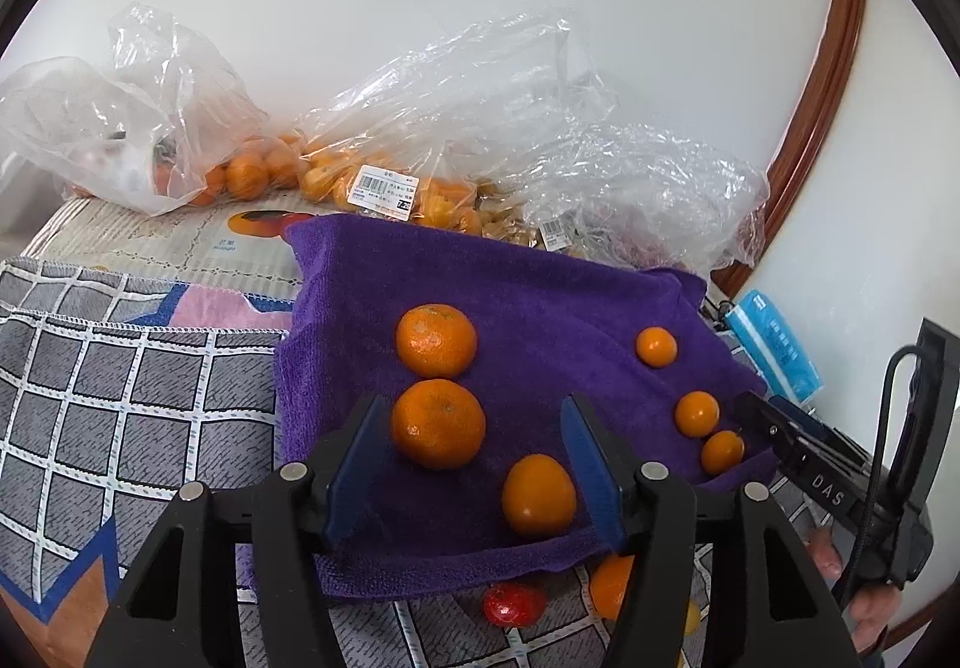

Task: Organize fruits
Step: 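Lower the orange onto the towel and open the right tool while the left tool releases its orange, then withdraw the right tool and grasp a small yellow-green citrus beside the towel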

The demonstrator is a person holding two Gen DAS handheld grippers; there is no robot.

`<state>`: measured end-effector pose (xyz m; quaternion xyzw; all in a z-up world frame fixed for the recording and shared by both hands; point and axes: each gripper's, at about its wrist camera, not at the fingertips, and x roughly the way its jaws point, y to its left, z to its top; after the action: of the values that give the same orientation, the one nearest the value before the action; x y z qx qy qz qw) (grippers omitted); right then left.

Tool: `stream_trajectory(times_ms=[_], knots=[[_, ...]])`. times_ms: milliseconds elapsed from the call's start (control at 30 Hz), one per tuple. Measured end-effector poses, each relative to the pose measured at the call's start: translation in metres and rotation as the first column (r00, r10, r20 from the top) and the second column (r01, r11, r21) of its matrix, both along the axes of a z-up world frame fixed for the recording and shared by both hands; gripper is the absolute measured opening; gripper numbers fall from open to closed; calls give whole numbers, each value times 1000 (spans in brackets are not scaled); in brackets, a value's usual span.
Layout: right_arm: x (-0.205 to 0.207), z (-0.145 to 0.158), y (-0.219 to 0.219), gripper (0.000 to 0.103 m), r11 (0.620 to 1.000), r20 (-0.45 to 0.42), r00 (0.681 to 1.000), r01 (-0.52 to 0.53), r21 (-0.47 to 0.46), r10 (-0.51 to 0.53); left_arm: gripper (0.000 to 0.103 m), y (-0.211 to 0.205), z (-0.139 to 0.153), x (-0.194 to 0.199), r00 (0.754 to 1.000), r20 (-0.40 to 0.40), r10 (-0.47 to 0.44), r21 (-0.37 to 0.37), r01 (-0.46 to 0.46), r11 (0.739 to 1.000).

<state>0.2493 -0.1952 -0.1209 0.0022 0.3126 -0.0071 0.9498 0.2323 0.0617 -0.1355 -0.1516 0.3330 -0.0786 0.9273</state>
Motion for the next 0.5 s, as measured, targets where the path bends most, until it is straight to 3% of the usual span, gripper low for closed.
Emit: stream_trajectory(times_ms=[167,500], knots=[[-8,5,12,58,997,44,999,5,-78,-1,60,13,4,-1,998,8,56,-30,-55,998],[-31,11,36,58,993,-54,991,-119,13,119,60,43,9,-5,988,10,155,-111,-153,982]])
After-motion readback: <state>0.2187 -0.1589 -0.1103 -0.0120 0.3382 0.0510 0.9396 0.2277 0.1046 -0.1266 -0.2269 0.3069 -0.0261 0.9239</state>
